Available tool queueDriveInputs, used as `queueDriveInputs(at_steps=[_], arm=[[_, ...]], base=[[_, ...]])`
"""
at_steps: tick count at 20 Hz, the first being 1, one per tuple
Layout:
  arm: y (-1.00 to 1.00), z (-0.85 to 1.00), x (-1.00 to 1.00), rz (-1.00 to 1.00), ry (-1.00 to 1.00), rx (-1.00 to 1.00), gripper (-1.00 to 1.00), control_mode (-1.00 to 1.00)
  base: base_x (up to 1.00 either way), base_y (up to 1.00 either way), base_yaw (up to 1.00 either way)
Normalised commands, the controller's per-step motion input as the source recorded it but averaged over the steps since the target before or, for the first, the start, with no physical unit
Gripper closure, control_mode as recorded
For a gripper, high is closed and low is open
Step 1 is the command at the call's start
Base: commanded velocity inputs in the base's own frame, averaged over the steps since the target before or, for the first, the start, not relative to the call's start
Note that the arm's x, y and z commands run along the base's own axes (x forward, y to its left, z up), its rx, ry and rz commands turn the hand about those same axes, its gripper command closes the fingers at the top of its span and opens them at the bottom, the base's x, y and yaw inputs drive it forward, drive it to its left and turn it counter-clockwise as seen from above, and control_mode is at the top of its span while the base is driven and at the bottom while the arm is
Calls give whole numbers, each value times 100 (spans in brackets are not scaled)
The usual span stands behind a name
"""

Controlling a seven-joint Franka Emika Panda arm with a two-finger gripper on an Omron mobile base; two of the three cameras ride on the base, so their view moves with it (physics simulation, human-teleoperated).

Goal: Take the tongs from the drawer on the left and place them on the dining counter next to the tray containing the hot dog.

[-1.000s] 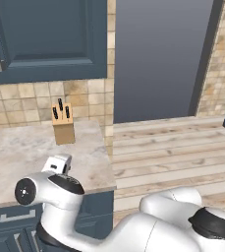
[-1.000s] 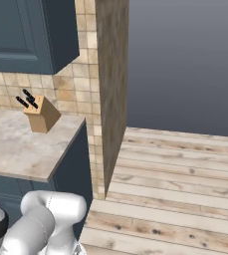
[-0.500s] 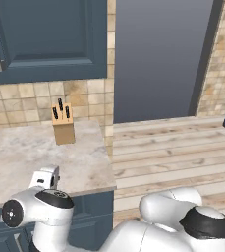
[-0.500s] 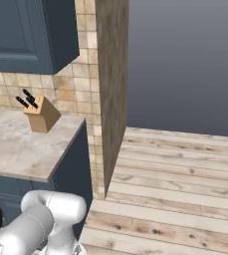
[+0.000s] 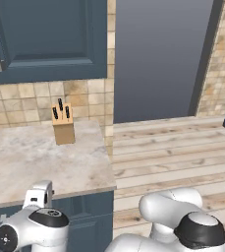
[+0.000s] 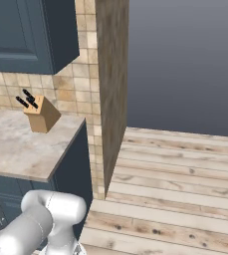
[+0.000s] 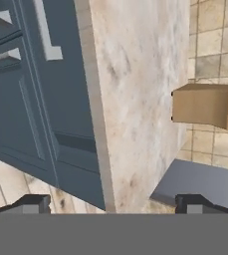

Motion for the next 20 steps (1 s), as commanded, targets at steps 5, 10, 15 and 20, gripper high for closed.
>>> queueDriveInputs(at_steps=[5, 10, 15, 20], arm=[[9, -41, -3, 4, -5, -9, -100, -100], [15, -37, 0, 3, -10, -9, -100, -100], [23, -30, 0, 2, -10, -6, -100, -100], [18, -29, 0, 2, -4, -2, -100, -100]], base=[[0, 0, 0], [0, 0, 0], [0, 0, 0], [0, 0, 0]])
